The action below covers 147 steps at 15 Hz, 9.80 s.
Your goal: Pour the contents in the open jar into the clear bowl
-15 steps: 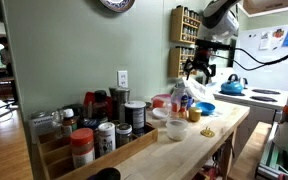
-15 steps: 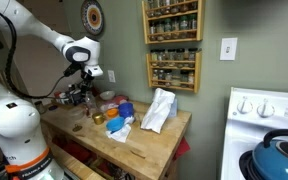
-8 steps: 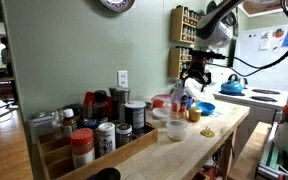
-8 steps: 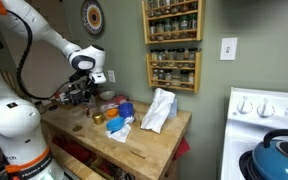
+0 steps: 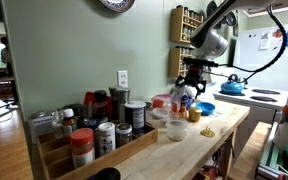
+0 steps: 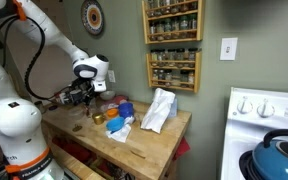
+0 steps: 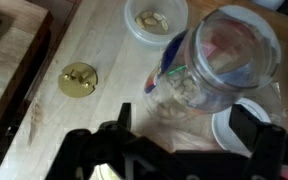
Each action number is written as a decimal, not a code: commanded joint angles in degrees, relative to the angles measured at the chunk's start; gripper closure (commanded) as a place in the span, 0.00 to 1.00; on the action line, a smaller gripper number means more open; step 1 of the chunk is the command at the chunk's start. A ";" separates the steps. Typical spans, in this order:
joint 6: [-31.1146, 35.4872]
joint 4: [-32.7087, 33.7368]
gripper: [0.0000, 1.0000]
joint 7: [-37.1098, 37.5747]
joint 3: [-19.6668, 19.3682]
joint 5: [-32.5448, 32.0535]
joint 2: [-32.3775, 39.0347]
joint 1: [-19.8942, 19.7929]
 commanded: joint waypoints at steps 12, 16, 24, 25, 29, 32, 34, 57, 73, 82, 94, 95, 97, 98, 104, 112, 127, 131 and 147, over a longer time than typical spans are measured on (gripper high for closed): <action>-8.19 6.41 0.00 -8.19 -2.70 16.41 13.48 1.18; -13.39 9.25 0.00 -7.85 -3.20 15.85 16.90 1.19; -19.91 13.25 0.32 -7.94 -4.46 16.55 21.60 1.03; -20.73 13.66 0.36 -7.51 -4.67 16.29 21.83 1.00; -23.41 13.97 0.39 -5.34 -5.10 13.48 19.58 1.49; -23.91 13.24 0.39 -1.34 -4.68 8.54 15.10 2.78; -23.89 12.64 0.39 2.21 -3.98 4.30 11.74 3.83; -19.94 12.10 0.39 40.94 12.37 -26.95 -4.34 11.11; -17.58 13.71 0.39 87.19 22.83 -65.16 1.82 15.26; -17.85 13.75 0.14 92.32 21.21 -71.16 3.99 17.93; -26.38 17.09 0.39 100.99 22.21 -82.14 9.83 21.35; -26.70 17.54 0.39 101.93 22.05 -82.93 10.56 21.71; -27.81 18.48 0.39 104.17 21.79 -85.21 11.95 22.42; -28.60 19.01 0.39 105.07 21.67 -86.33 12.70 22.79; -34.90 22.46 0.39 110.11 20.83 -91.81 17.95 25.51; -38.94 25.16 0.39 111.56 19.06 -93.00 21.67 28.05; -46.37 27.55 0.39 113.65 18.49 -96.01 24.47 31.92; -47.22 27.84 0.39 113.92 18.29 -95.97 24.78 32.69; -49.85 29.47 0.39 114.92 17.28 -98.07 27.06 35.36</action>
